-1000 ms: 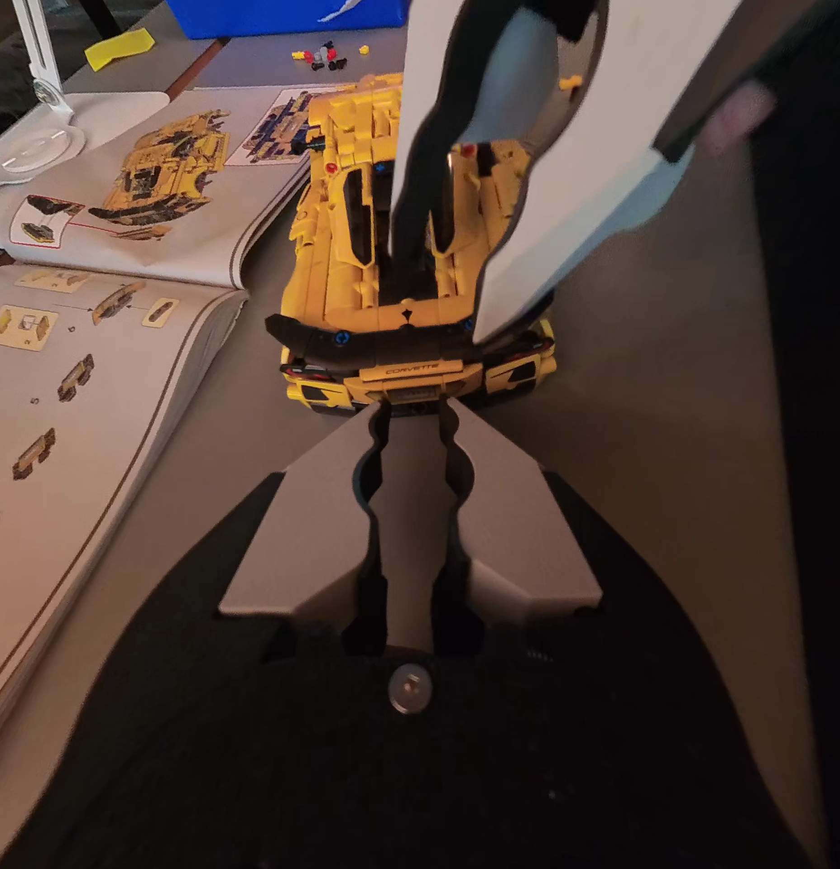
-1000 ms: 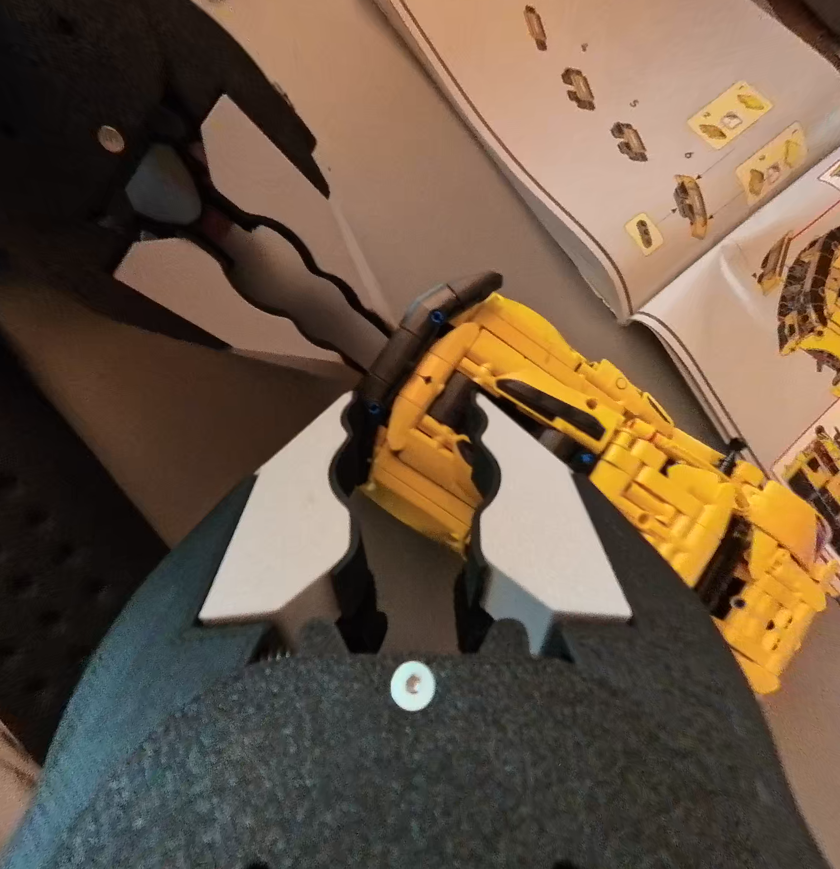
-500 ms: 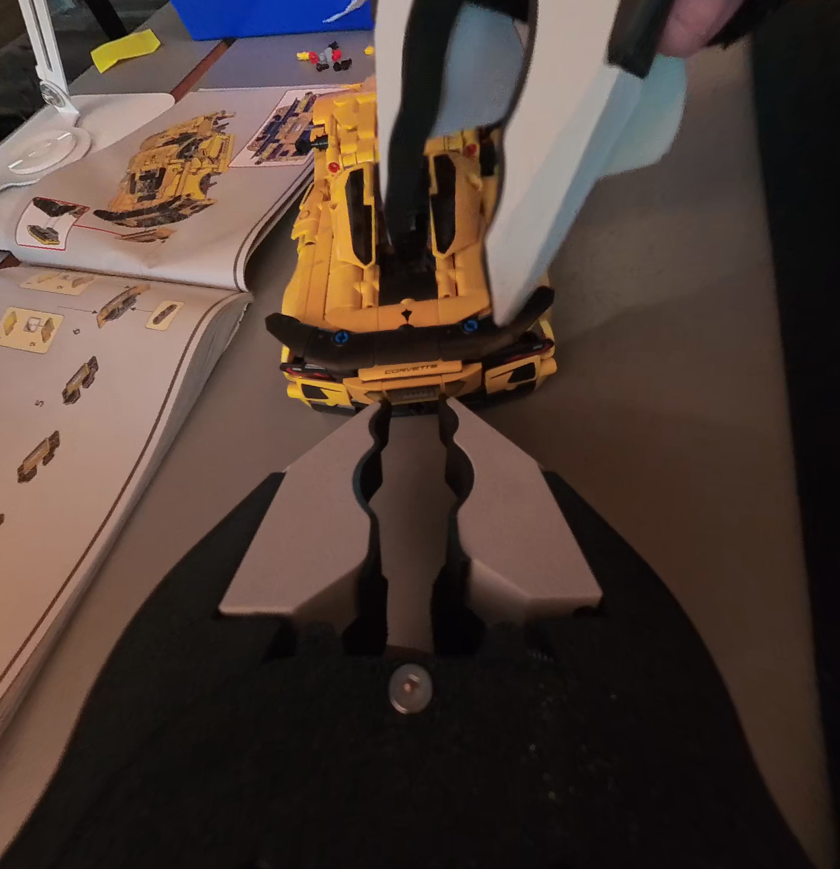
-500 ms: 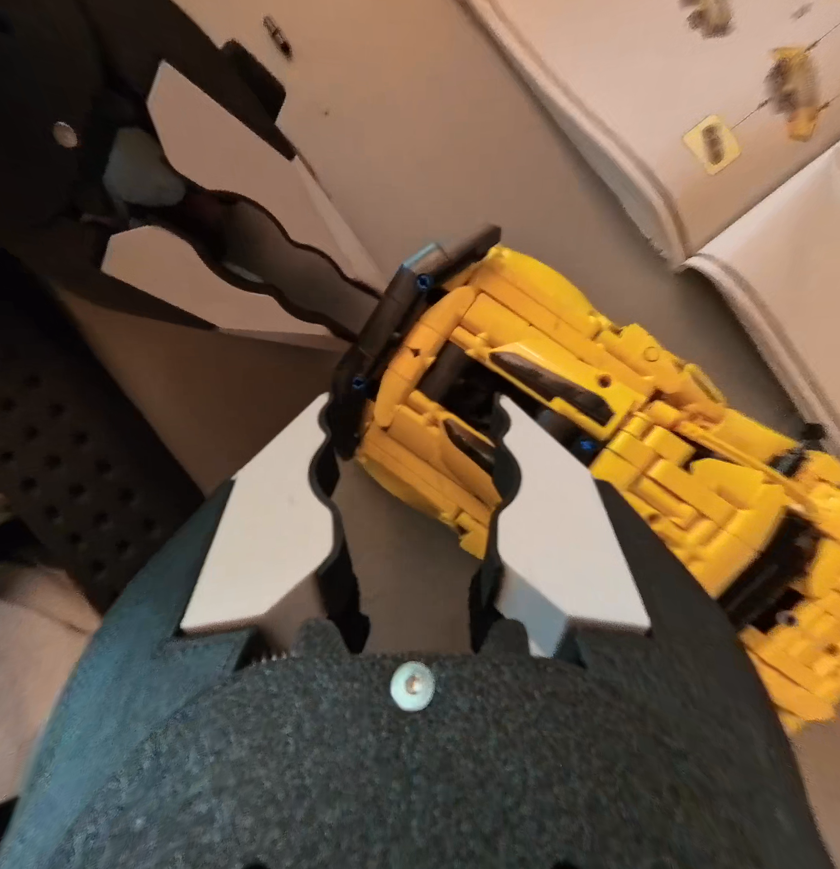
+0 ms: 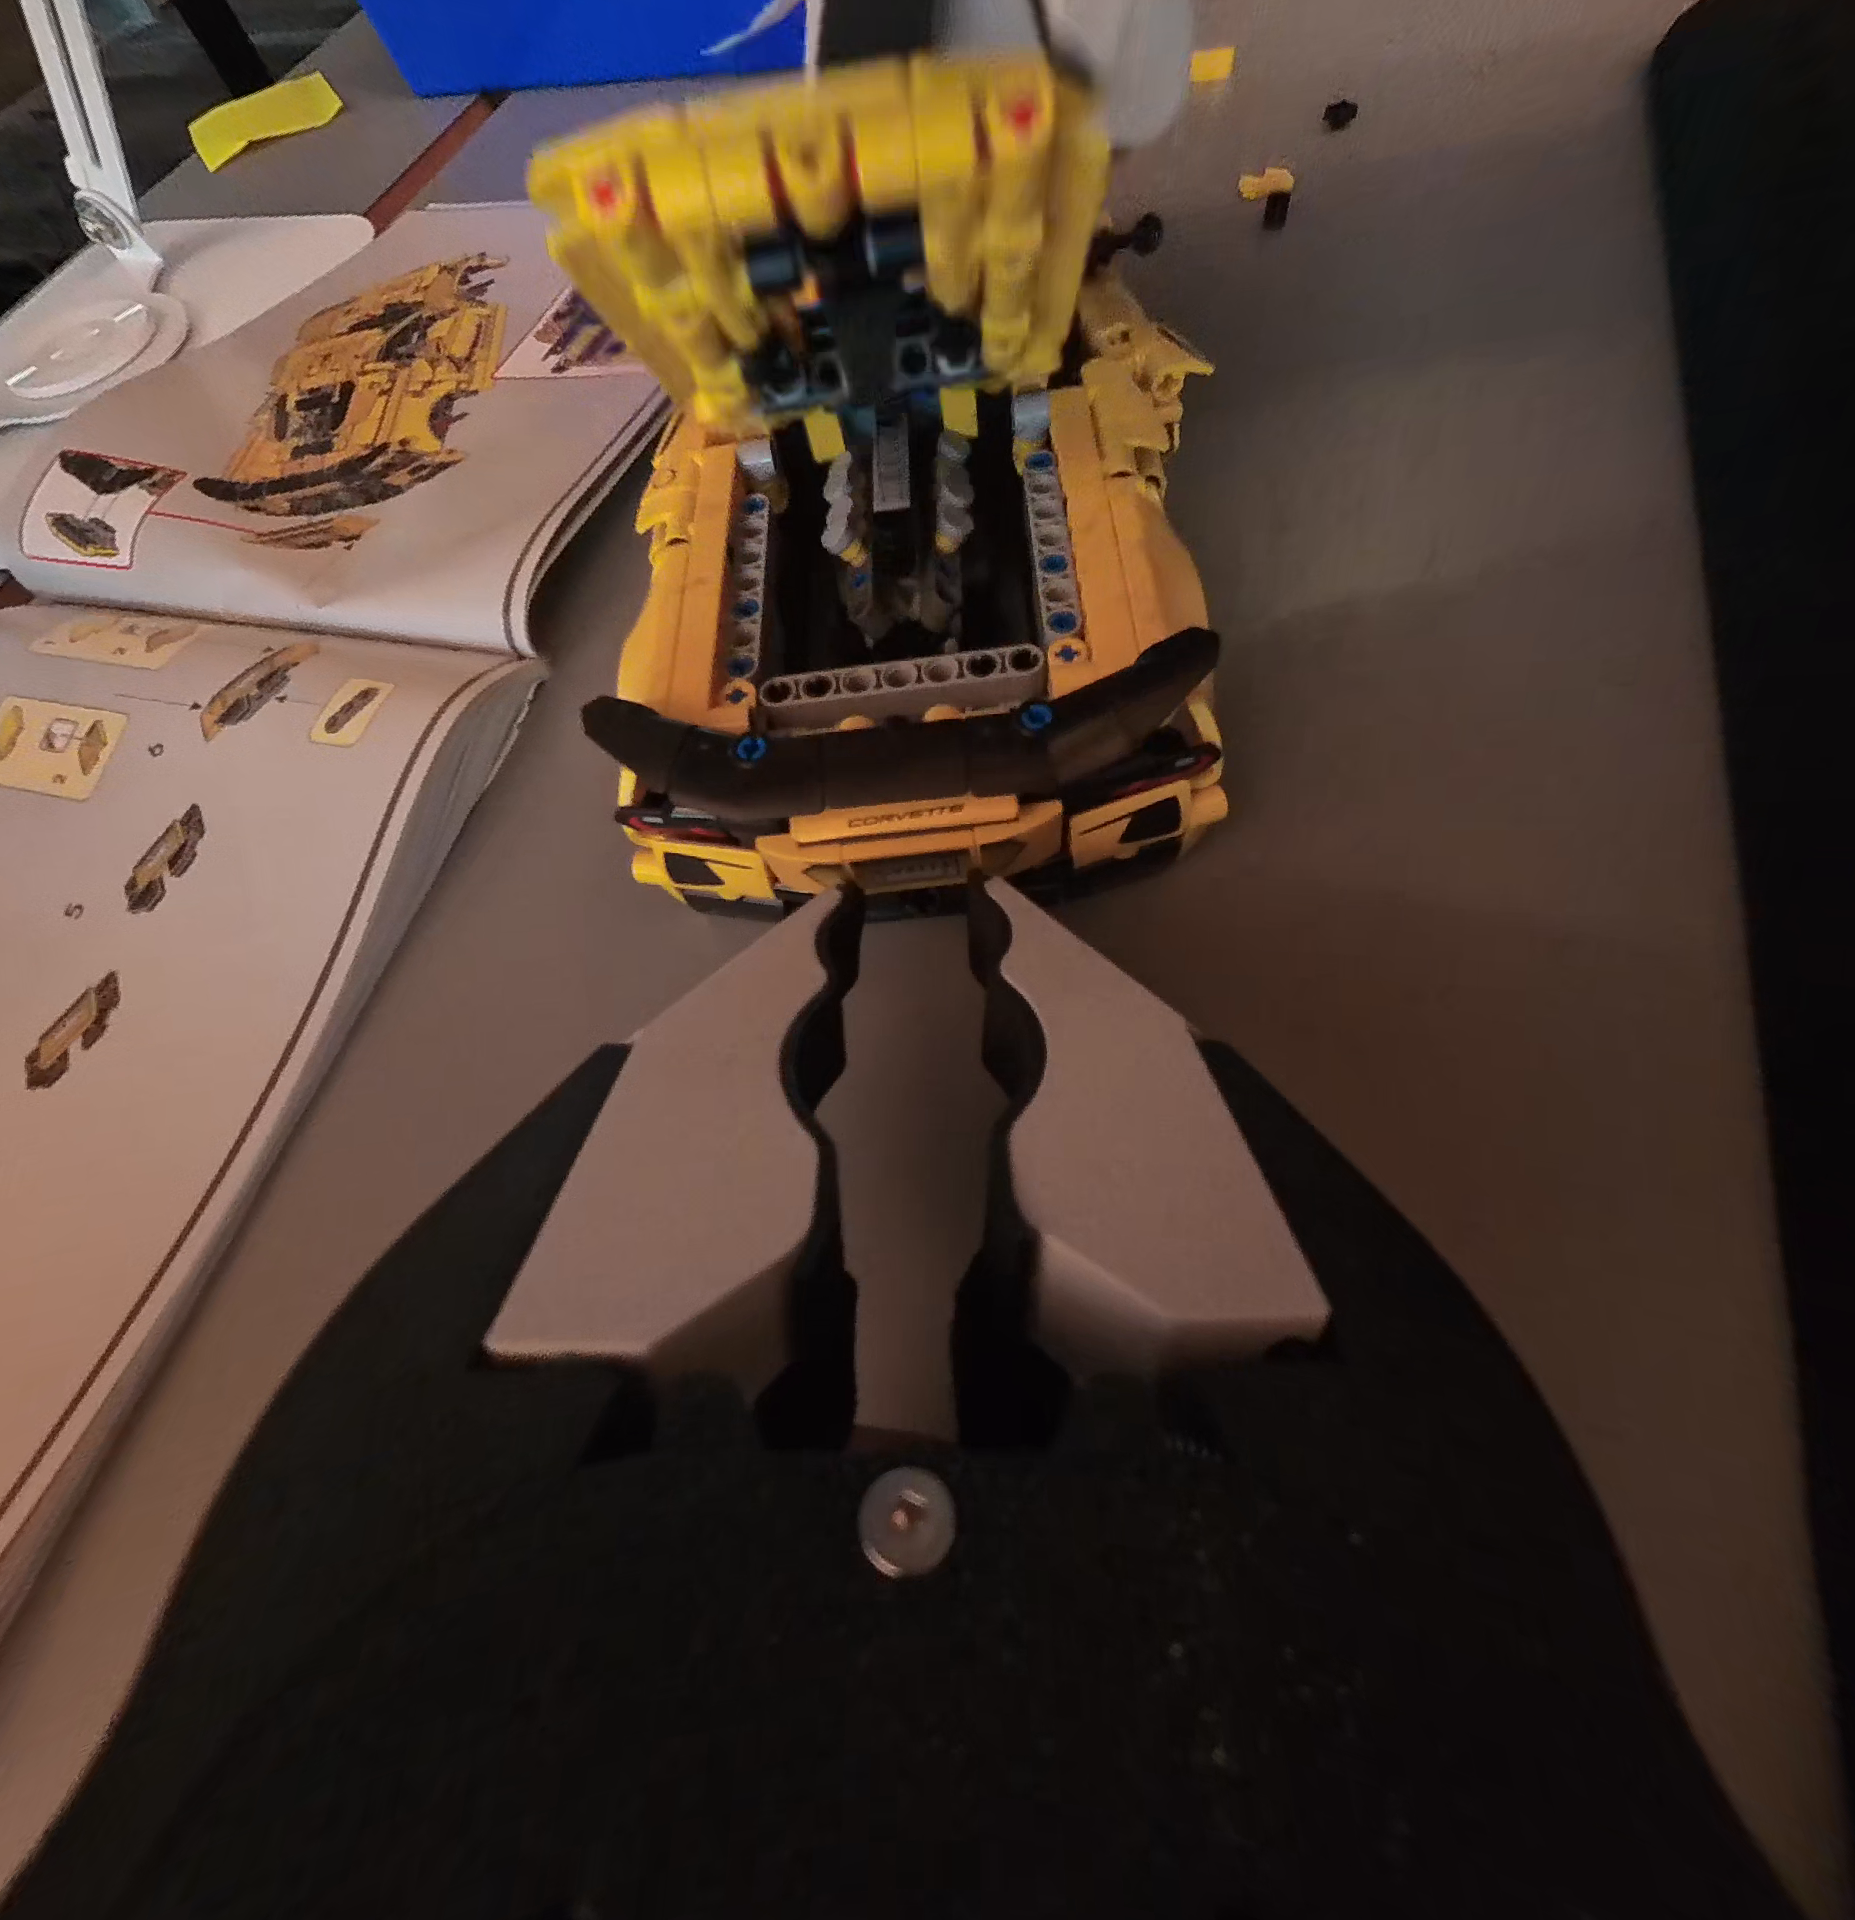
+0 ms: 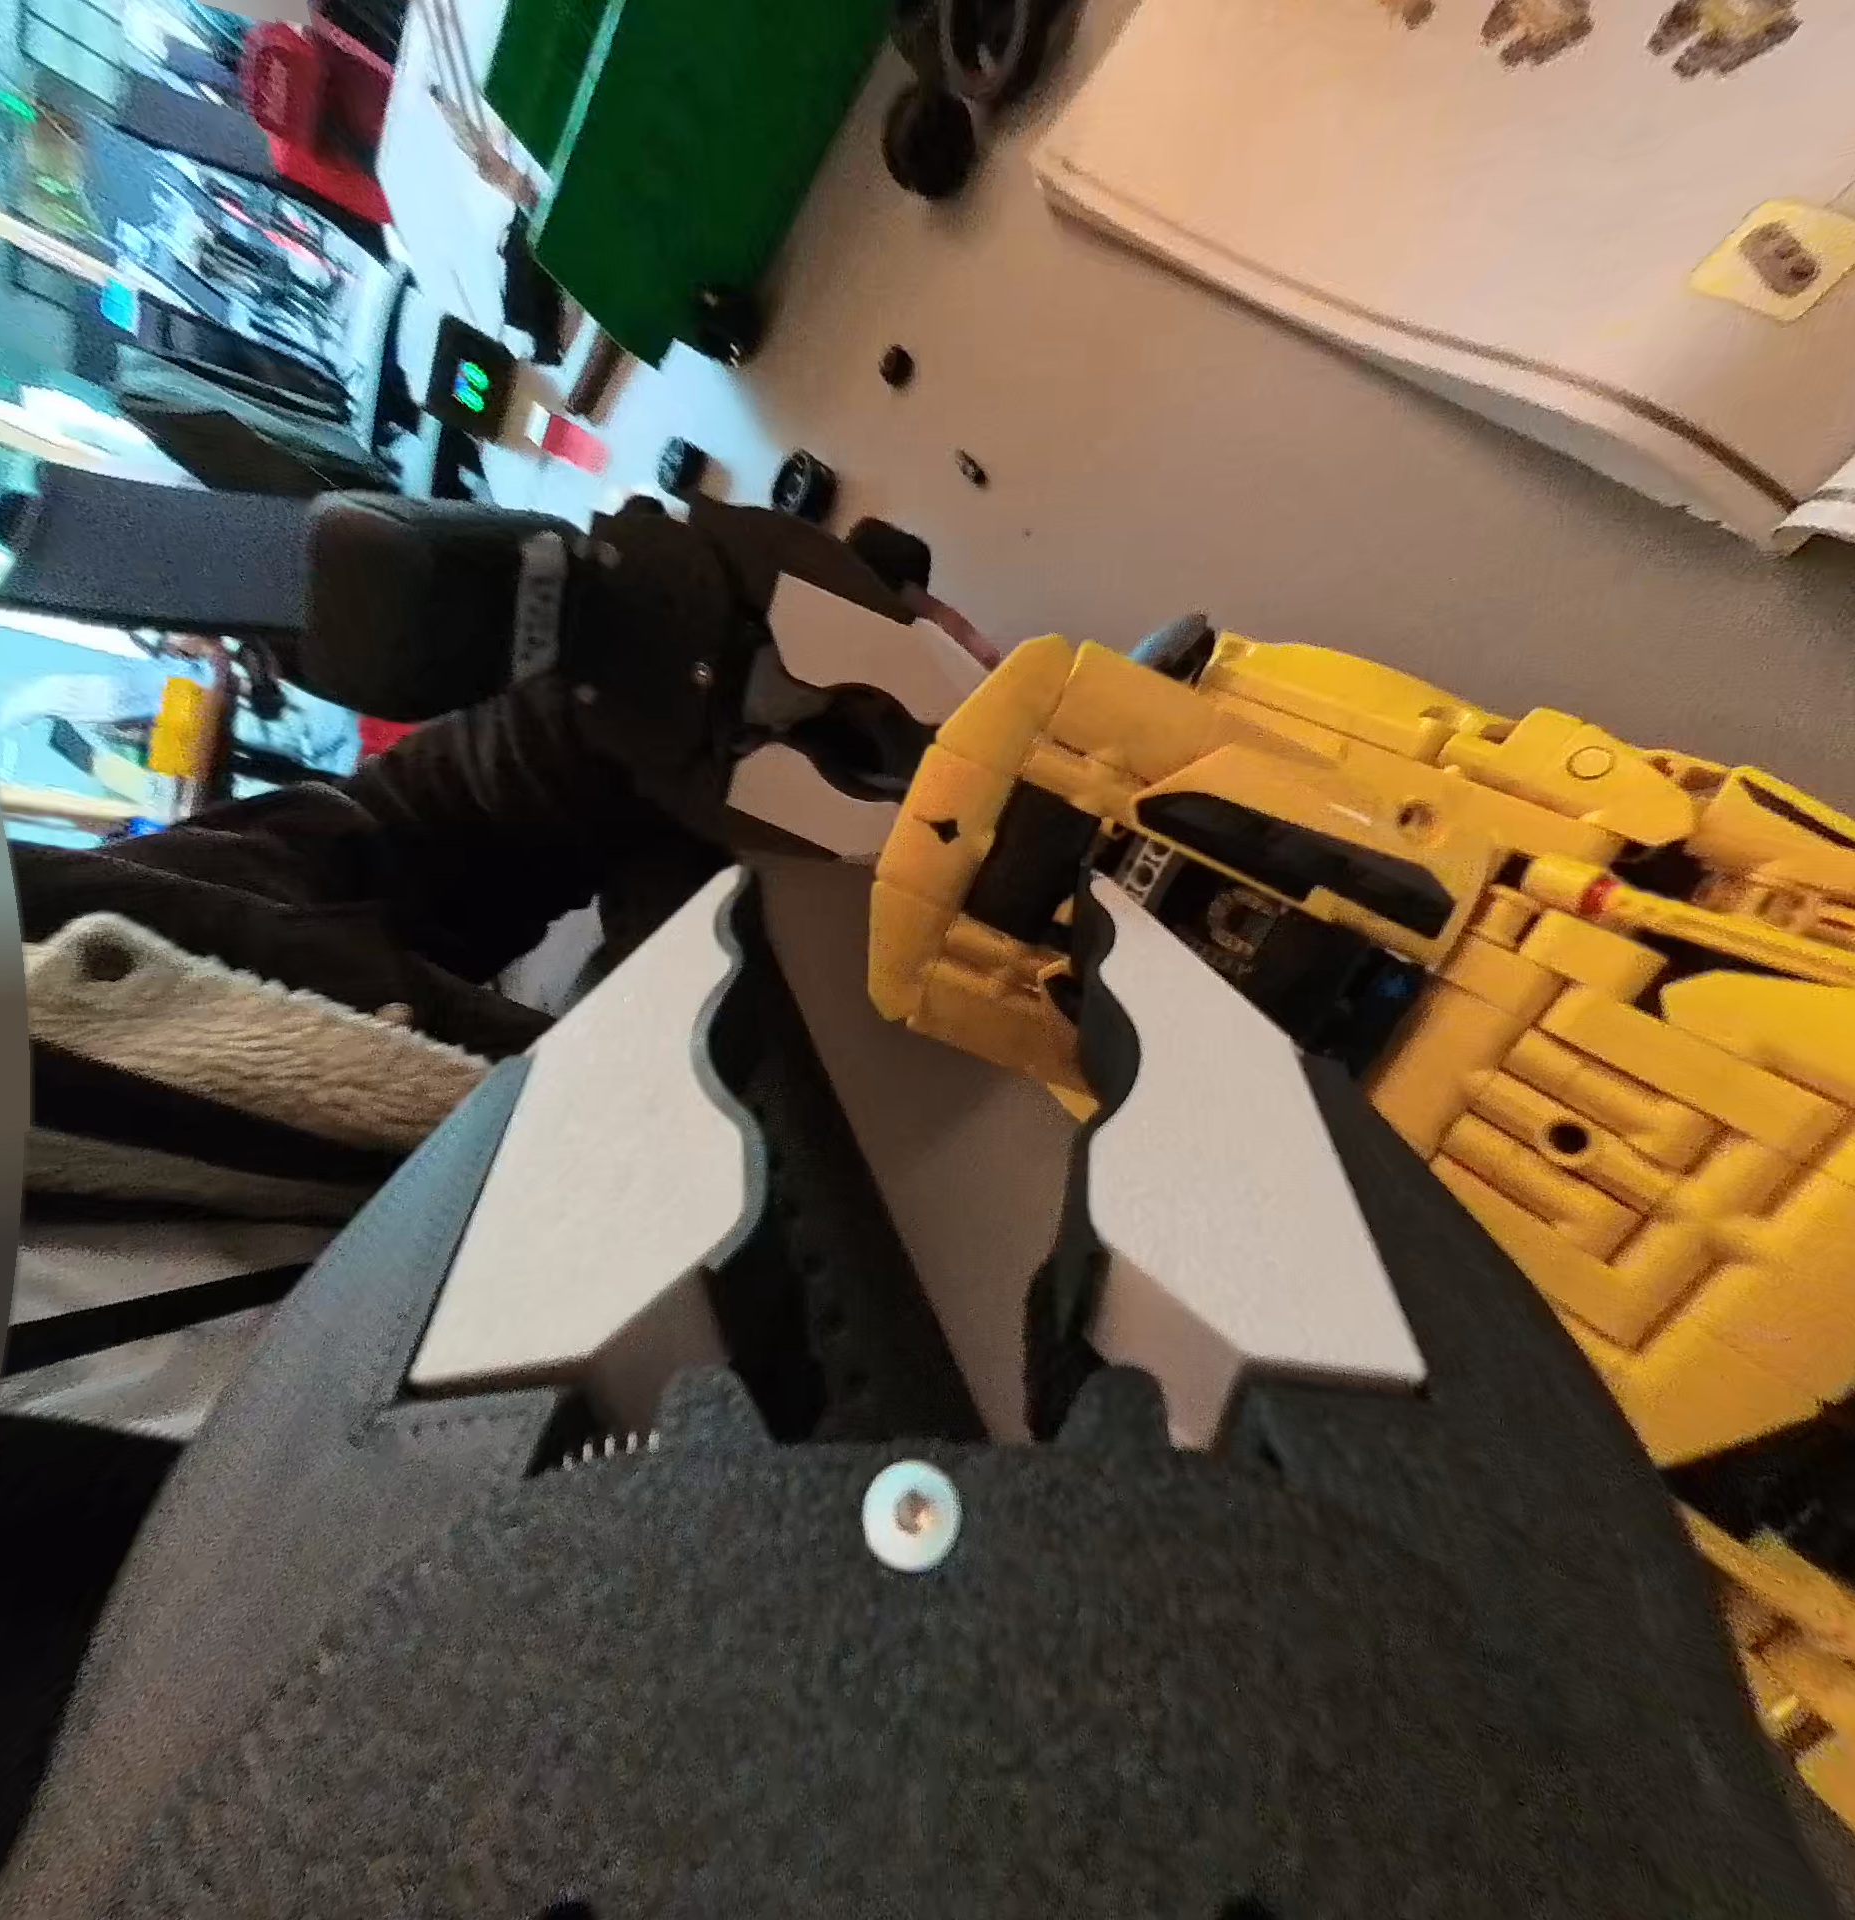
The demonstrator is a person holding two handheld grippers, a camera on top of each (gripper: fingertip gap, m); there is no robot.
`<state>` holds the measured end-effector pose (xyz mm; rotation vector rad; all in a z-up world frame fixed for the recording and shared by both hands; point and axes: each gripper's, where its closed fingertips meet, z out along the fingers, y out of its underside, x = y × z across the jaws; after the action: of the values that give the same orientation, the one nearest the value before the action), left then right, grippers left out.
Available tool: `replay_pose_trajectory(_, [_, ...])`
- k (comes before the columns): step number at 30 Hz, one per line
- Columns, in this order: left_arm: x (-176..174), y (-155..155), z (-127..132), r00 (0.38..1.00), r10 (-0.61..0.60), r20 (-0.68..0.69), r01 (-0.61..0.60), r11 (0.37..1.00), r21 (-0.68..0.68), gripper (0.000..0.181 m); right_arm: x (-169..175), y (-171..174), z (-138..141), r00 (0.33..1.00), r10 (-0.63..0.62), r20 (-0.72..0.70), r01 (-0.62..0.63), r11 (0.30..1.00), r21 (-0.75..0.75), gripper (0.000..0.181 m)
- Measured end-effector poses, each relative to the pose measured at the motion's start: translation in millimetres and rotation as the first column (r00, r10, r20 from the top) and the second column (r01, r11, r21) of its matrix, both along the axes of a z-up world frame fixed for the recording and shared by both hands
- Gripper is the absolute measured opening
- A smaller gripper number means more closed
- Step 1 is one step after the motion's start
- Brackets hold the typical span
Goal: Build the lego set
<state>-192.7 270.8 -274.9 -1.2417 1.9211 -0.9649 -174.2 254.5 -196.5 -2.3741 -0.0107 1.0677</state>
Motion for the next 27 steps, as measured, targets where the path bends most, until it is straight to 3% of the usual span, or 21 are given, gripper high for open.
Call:
replay_pose_trajectory(2, [1, -1, 0, 1.0, -0.002, -0.001, 0.002, 1.0, -0.003, 0.02, 11, -4, 12, 0.999, -0.018, -0.05, 0.019, 0.999, 0.029, 0.061])
replay_pose_trajectory(5, [3, -2, 0, 1.0, -0.002, 0.0, 0.002, 1.0, 0.002, 0.02, 35, -9, 23, 0.989, -0.078, -0.123, 0.086, 0.994, 0.06, 0.048])
replay_pose_trajectory(7, [4, -3, 0, 1.0, -0.003, 0.0, 0.003, 1.0, 0.003, 0.02, 50, -13, 23, 0.981, -0.127, -0.145, 0.134, 0.99, 0.036, 0.053])
replay_pose_trajectory(9, [5, -3, 0, 1.0, -0.004, 0.0, 0.004, 1.0, 0.0, 0.02, 59, -24, 20, 0.984, -0.157, -0.087, 0.158, 0.987, 0.004, 0.057])
replay_pose_trajectory(11, [5, -3, 0, 1.0, -0.006, 0.0, 0.006, 1.0, 0.0, 0.02, 58, -35, 26, 0.979, -0.186, 0.086, 0.182, 0.982, 0.055, 0.057])
replay_pose_trajectory(13, [6, -3, 0, 1.0, -0.008, -0.001, 0.008, 1.0, -0.003, 0.02, 35, -46, 34, 0.95, -0.164, 0.267, 0.129, 0.981, 0.145, 0.05])
replay_pose_trajectory(15, [6, -2, 0, 1.0, -0.014, -0.001, 0.014, 1.0, -0.002, 0.02, -15, -48, 32, 0.948, -0.11, 0.297, 0.043, 0.974, 0.222, 0.058])
replay_pose_trajectory(16, [6, -2, 0, 1.0, -0.018, -0.001, 0.018, 1.0, -0.001, 0.02, -41, -49, 18, 0.955, -0.085, 0.283, 0.025, 0.977, 0.21, 0.063])
replay_pose_trajectory(18, [7, -1, -1, 1.0, -0.023, -0.002, 0.023, 1.0, 0.004, 0.02, -71, -42, -18, 0.953, -0.058, 0.298, 0.017, 0.99, 0.138, 0.05])
replay_pose_trajectory(21, [7, -1, -1, 0.999, -0.037, -0.012, 0.037, 0.999, 0.007, 0.02, -60, -21, -50, 0.891, -0.205, 0.406, 0.158, 0.977, 0.145, 0.053])
replay_pose_trajectory(25, [9, 0, -1, 0.998, -0.055, -0.021, 0.055, 0.998, 0.016, 0.02, -22, -10, -40, 0.67, -0.337, 0.661, 0.201, 0.94, 0.275, 0.061])
replay_pose_trajectory(27, [11, 0, 0, 0.998, -0.063, -0.024, 0.064, 0.998, 0.023, 0.02, -15, -8, -41, 0.597, -0.354, 0.719, 0.197, 0.934, 0.297, 0.065])
